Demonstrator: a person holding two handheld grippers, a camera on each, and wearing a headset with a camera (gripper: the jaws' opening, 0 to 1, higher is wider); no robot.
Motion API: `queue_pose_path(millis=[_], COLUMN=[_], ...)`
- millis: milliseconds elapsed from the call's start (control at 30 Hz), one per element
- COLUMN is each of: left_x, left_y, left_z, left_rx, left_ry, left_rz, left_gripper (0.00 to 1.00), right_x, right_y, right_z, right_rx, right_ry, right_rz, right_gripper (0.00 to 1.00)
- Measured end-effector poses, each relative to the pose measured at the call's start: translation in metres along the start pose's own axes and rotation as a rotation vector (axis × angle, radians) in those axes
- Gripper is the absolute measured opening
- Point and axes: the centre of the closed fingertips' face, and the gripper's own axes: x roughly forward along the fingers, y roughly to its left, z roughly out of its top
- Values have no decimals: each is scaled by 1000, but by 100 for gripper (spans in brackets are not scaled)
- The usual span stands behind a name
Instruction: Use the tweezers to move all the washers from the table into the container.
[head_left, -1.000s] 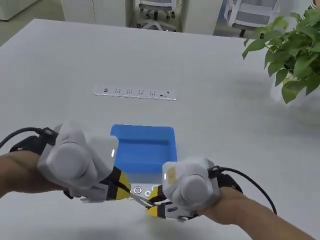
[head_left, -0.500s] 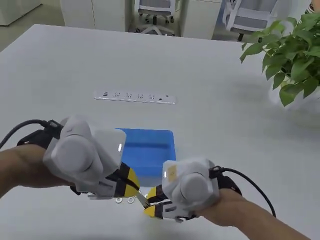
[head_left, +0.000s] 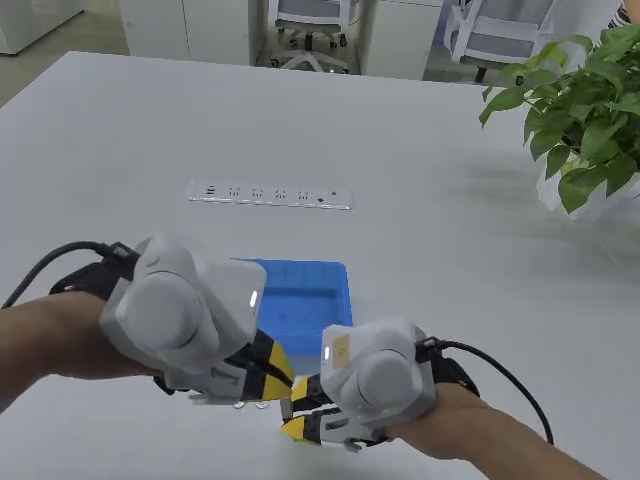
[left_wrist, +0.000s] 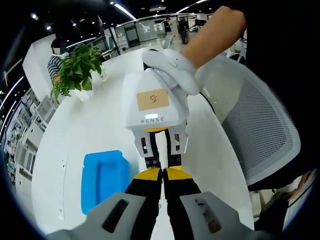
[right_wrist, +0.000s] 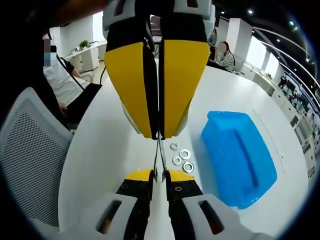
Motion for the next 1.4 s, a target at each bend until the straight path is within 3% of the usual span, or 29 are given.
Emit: queue_pose_path(millis=[767,1167,1400], left_x=[10,8,8], left_y=[-1,0,1], left_z=[2,1,0], left_rx=[-21,-28,-25], left_ry=[-42,-38,-31], left_rz=[-24,-27,-24], left_gripper=[6,5,5], right_x=[-4,-10,-16], right_y=[-1,-6,-11], right_z=[-1,-2,-4], right_rx=[44,61,109], right_ry=[-38,-48,-59], right_rz=[-16,-48,-72], right_gripper=[13,22,30])
